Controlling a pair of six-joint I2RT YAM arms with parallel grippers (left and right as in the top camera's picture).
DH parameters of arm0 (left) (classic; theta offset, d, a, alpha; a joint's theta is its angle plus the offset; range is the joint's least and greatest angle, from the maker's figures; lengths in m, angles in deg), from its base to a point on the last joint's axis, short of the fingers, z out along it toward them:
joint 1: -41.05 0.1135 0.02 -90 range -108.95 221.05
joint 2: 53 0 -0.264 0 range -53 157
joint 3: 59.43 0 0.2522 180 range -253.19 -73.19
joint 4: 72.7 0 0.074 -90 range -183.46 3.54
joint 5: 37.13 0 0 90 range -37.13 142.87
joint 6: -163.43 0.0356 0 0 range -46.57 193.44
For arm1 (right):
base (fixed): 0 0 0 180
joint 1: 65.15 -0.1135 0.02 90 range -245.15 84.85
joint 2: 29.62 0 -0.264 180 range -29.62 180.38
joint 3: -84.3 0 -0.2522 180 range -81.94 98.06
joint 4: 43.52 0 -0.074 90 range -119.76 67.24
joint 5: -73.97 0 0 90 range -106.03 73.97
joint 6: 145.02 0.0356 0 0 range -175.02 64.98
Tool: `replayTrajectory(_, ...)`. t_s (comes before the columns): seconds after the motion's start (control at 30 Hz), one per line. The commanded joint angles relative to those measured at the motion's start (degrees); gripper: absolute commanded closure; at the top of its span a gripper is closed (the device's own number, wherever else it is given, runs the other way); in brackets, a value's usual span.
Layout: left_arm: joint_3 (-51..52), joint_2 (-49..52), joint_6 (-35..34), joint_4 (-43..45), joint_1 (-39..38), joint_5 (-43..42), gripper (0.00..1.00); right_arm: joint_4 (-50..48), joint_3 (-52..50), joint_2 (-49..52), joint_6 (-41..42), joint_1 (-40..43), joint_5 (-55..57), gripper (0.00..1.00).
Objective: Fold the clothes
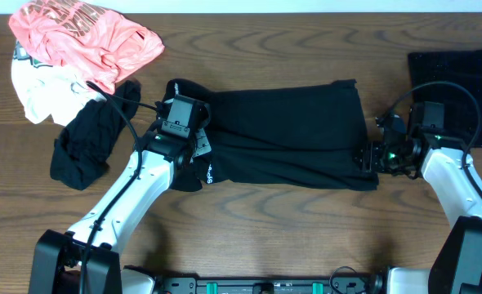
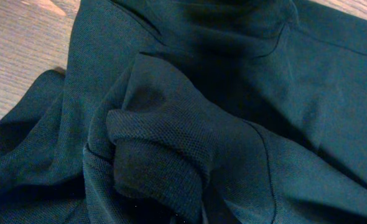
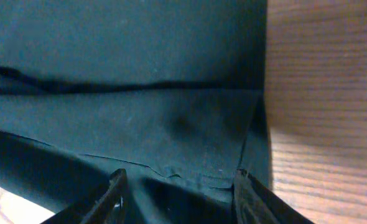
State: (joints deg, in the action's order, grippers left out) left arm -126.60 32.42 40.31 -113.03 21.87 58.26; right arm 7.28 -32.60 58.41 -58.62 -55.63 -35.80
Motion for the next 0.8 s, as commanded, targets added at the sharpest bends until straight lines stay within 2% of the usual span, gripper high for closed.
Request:
replayTrajectory(0.0, -1.25, 0.20, 0.57, -0.15, 0.31, 1.73, 0.90, -0.96, -1.68, 0.37, -1.86, 0.37, -1.55, 0.48)
replayTrajectory(0.2, -1.25, 0.20, 0.57, -0.15, 0.31, 1.73, 0.90, -2.67, -3.89, 0.37, -1.84, 0.39, -0.94, 0.51)
replayTrajectory(0.77, -1.20, 0.20, 0.57, -0.35, 0.31, 1.73, 0.90, -3.32, -4.98, 0.39, -0.04, 0.37, 4.96, 0.51)
